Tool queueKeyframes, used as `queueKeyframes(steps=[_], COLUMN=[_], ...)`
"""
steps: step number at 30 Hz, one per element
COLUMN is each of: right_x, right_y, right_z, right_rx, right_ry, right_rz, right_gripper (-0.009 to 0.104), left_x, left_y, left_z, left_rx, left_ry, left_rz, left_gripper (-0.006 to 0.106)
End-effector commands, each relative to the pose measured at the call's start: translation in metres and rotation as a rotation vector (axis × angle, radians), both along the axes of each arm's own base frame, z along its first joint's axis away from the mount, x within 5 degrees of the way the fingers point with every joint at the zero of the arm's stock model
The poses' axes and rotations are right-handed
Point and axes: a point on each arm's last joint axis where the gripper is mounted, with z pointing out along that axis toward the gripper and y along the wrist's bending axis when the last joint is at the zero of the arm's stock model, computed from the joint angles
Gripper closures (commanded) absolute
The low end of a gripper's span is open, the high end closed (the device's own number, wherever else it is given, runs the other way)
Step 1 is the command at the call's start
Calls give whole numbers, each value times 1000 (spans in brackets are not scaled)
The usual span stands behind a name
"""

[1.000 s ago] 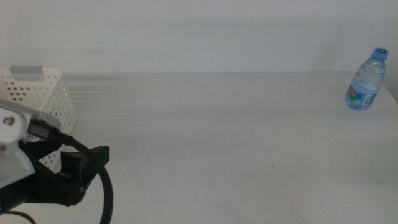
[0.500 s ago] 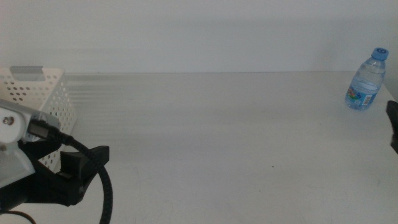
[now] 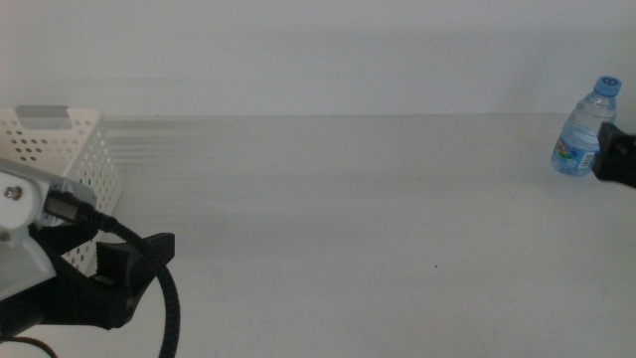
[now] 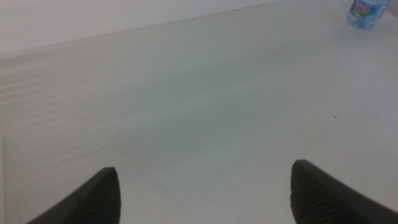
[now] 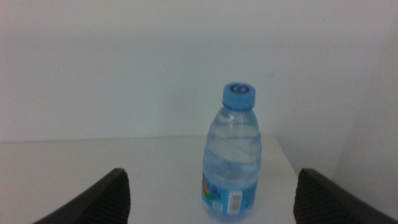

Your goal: Use arms to grab the bottles and put them into the dustbin to the left of the table.

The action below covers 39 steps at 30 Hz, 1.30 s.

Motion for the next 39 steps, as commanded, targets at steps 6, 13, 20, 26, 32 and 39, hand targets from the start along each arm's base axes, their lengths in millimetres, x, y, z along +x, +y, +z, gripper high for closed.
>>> queueKeyframes(steps=[6,13,20,26,32,39], right_x=[58,106,140,169,187,197], right_y=[-3,-24,-43,-47,-48,-50], right_z=[25,26,28,20,3,-30], right_rx=[-83,-97,-130,-144,-142,-135], right_ry=[-108,-94,-104,-100,-68,-15], right_rz=[-6,-51,-67,-52,-46,-44], right_gripper=[18,18,18,18,18,18], left_x=[2,2,2,2,2,2], left_y=[-1,-1,-1,-1,-1,-1], left_z=[16,16,16,16,16,16], left_rx=[-61,-61,-61,-61,-61,-61], left_ry=[-87,-87,-87,-87,-87,-87], left_rz=[5,5,5,5,5,5], left_gripper=[10,10,10,10,10,10])
